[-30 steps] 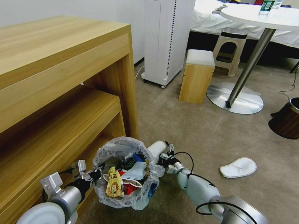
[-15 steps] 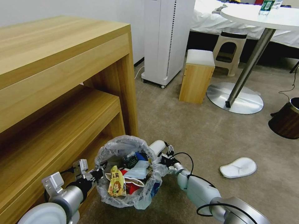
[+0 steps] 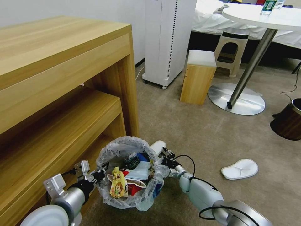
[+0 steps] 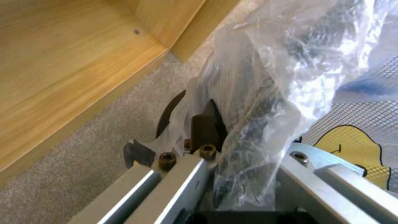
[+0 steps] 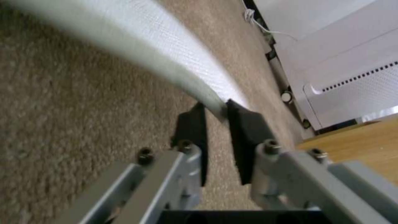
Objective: Pick up the trash bin and place the garbage on the floor into it.
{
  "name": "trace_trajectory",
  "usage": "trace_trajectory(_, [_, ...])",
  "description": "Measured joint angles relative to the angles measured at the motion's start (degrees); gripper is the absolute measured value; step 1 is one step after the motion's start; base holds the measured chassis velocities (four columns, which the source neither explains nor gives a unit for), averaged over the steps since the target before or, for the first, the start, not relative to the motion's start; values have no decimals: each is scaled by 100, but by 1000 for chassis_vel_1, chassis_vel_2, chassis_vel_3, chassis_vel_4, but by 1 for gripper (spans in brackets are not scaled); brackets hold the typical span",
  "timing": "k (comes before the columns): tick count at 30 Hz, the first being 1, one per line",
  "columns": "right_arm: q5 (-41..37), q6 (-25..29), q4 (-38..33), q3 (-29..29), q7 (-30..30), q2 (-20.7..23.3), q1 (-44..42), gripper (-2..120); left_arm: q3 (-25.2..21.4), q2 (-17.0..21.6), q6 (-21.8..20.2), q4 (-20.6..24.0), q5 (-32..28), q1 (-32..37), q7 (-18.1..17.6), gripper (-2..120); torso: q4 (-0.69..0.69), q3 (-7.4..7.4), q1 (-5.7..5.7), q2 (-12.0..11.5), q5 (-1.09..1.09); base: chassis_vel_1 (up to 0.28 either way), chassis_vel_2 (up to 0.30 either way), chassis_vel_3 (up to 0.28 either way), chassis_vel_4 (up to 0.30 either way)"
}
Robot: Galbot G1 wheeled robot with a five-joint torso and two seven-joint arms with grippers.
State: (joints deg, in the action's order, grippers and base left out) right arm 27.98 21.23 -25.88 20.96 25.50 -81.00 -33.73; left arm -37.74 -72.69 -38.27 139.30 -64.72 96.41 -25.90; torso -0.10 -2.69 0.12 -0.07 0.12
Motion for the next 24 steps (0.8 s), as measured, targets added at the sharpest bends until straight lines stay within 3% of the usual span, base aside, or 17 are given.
trace_trajectory(4, [17, 19, -7, 0, -19, 7, -3, 0, 9, -34, 5, -13, 31, 4, 16, 0, 0, 0, 0, 0, 0, 0, 0, 0, 0])
trace_trajectory(13, [-389, 312, -294, 35, -186, 200, -116, 0, -25, 92, 5, -168, 133, -10, 27, 0, 0, 0, 0, 0, 0, 0, 0, 0, 0])
trace_trajectory(24, [-522, 1033, -870, -158, -298, 708, -342, 0, -47, 341, 5, -539, 242, -106, 54, 0, 0, 0, 0, 0, 0, 0, 0, 0, 0])
